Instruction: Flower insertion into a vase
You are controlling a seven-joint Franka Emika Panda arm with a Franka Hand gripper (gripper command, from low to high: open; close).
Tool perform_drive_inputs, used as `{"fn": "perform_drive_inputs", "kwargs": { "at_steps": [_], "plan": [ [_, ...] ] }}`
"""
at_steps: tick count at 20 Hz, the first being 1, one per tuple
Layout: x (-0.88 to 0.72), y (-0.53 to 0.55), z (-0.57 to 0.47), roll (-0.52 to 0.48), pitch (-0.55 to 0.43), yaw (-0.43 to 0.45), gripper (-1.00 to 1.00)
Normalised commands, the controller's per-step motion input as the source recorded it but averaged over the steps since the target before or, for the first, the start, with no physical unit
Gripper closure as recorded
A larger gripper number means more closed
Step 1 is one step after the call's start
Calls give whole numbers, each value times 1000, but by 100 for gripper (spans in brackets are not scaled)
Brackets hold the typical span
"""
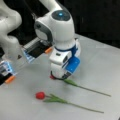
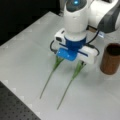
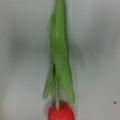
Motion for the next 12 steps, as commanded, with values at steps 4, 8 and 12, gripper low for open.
{"fn": "perform_drive_inputs", "kwargs": {
  "at_steps": [4,8,12],
  "plan": [
    [2,90,-65,114,-9,-154,-100],
    [-54,113,-103,131,34,-150,-100],
    [-85,146,-131,119,22,-141,-100]
  ]
}}
